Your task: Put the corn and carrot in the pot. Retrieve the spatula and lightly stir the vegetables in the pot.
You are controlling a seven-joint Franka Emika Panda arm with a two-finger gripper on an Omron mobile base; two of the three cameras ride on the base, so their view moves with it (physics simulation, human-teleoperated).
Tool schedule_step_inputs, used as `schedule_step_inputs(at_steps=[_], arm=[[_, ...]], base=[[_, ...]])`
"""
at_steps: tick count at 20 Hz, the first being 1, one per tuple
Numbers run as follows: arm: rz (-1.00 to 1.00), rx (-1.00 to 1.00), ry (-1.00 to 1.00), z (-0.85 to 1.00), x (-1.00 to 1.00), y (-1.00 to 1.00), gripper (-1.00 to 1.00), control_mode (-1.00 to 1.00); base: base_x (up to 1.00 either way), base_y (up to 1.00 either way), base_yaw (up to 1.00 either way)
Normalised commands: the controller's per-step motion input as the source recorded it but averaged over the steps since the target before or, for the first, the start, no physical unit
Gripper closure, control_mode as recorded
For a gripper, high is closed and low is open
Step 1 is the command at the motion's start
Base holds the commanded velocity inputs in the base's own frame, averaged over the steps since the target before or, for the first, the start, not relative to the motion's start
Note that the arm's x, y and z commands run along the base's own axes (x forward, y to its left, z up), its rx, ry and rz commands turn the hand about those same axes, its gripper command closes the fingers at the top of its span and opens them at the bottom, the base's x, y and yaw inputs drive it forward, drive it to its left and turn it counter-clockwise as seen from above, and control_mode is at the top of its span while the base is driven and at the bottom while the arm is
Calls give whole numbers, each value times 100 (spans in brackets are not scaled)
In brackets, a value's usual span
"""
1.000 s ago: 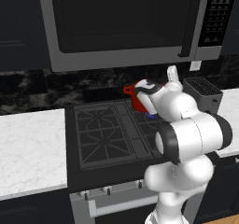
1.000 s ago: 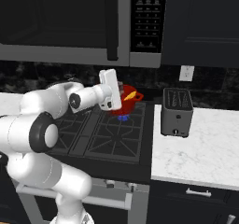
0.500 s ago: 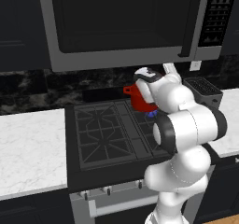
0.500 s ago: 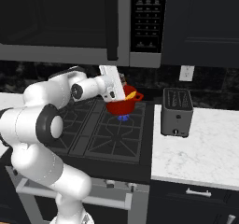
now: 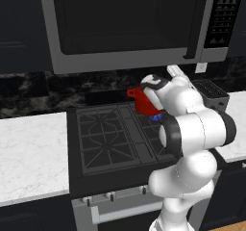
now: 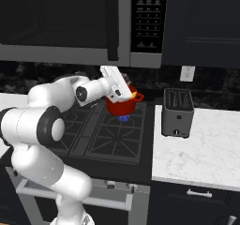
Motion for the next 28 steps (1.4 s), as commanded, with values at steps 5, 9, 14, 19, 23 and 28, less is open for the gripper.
schedule_step_inputs(at_steps=[5,9,14,19,23,28], arm=[[-3,-33,-10,-81,19,34,100,-100],[0,-29,-9,-62,41,45,100,-100],[-2,-29,-12,-34,44,47,100,-100],[-7,-12,-15,0,8,17,100,-100],[-10,0,-7,0,3,6,100,-100],[-8,2,-9,0,16,15,100,-100]], base=[[0,0,0],[0,0,0],[0,0,0],[0,0,0],[0,0,0],[0,0,0]])
